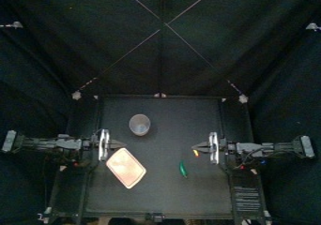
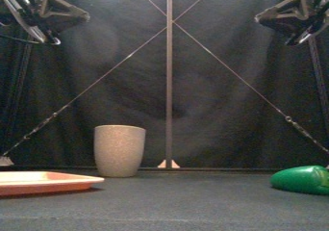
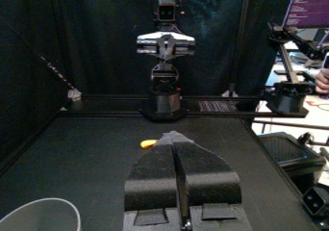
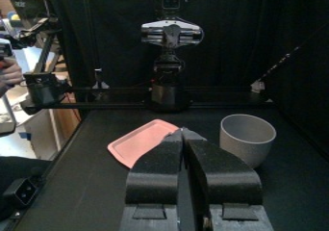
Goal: Pick the shrimp then place it in the grey bowl
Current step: Pick the shrimp
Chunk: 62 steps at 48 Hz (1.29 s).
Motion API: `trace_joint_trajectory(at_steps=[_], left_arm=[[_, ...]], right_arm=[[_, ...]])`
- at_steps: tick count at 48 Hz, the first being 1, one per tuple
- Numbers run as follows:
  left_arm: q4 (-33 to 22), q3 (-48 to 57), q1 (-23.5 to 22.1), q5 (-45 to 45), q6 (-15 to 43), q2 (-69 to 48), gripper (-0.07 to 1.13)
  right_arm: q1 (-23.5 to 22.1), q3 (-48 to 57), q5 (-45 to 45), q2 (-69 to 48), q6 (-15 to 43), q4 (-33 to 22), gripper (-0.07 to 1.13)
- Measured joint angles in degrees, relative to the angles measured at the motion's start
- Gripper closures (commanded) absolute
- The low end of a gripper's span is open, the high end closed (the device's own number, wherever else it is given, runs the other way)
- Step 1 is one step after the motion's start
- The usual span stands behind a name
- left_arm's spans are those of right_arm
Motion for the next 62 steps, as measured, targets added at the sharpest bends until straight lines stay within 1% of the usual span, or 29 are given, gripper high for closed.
trace_joint_trajectory(at_steps=[1,5,11,18,21,25,30,35,42,47,55,62], left_arm=[[0.0,0.0,0.1,0.3,0.0,0.0,1.03],[0.0,0.0,0.4,2.5,0.1,0.1,1.04],[-0.1,0.0,1.2,4.9,0.1,0.2,1.03],[-0.4,0.0,1.8,5.4,0.0,0.2,1.03],[-0.5,0.1,2.1,5.4,0.0,0.2,1.03],[-0.9,0.4,2.2,5.4,0.0,0.2,1.03],[-1.6,0.9,2.2,5.4,0.0,0.2,1.03],[-2.5,1.1,2.2,5.4,0.0,0.2,1.03],[-3.1,1.2,2.2,5.4,0.0,0.3,1.03],[-3.1,1.2,2.2,5.0,0.0,0.2,1.03],[-3.2,1.2,2.2,3.7,0.2,0.3,1.03],[-3.2,1.1,2.2,3.4,0.2,0.3,1.03]], right_arm=[[0.1,-0.1,0.0,0.0,0.0,0.0,0.96],[-0.6,1.3,1.0,0.5,0.4,0.4,0.96],[-2.5,2.5,6.0,2.5,2.3,2.6,0.96],[-7.5,3.3,13.3,5.4,6.1,8.4,0.96],[-9.7,3.6,15.1,6.5,7.2,10.0,0.95],[-12.5,4.8,15.9,7.7,7.8,11.2,0.94],[-14.2,7.2,14.2,9.1,7.8,11.2,0.94],[-14.2,10.5,7.7,9.6,7.8,9.3,0.94],[-12.3,14.4,-2.5,9.5,7.9,5.7,0.94],[-11.0,16.0,-7.6,9.8,7.7,3.9,0.94],[-10.5,16.7,-8.5,12.9,8.2,4.4,0.94],[-10.5,14.8,-4.0,17.2,8.3,6.9,0.92]])
